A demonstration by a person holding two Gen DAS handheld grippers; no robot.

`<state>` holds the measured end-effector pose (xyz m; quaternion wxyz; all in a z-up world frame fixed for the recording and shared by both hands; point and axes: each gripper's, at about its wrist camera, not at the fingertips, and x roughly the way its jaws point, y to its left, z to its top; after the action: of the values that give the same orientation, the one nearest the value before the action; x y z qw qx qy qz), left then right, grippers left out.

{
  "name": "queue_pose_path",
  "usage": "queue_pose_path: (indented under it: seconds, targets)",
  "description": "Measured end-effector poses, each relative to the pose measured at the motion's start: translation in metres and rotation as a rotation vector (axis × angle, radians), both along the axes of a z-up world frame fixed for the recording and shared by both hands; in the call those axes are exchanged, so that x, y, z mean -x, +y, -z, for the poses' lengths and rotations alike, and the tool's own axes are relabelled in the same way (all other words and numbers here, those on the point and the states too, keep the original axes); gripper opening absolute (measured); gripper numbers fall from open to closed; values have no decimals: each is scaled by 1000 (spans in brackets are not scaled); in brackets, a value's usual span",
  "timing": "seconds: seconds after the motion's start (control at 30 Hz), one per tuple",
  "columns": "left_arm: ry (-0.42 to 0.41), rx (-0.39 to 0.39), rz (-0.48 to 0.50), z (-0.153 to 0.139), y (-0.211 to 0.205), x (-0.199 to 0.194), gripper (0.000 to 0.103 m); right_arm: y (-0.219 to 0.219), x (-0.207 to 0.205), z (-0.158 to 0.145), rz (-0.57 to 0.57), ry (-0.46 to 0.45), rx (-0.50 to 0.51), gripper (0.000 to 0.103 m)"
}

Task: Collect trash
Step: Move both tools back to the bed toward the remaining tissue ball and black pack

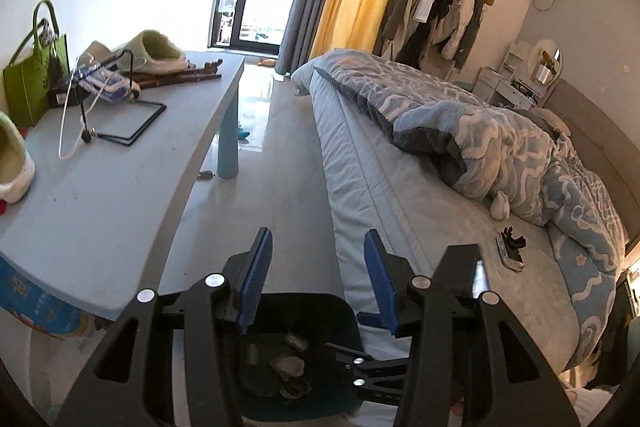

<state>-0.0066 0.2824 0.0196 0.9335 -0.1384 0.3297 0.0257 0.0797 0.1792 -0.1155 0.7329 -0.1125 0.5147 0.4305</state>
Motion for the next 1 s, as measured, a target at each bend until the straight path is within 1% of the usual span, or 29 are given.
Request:
queue_pose_path:
  seconds: [0.2, 0.37, 0.5, 0.63, 0.7, 1.0]
  targets:
    - [-21, -20, 15, -9, -19, -9, 50, -24, -13, -31, 33, -78, -53, 58]
    - [-38, -28, 27, -15, -34, -17, 51, -51, -27, -43, 74, -133, -58, 59]
    - [-45, -32, 41, -19, -49, -27, 52, -72, -38, -51, 109, -157, -68, 59]
    - [-41, -36, 75, -18, -68, -41, 53, -96, -51, -61, 152, -189, -75, 61]
    - [-40, -39, 90, -18, -78, -46, 54, -109, -58, -65, 176, -201, -79, 72]
    - [-37, -57, 159, -14, -121, -72, 57, -171, -91, -82, 279, -261, -85, 72]
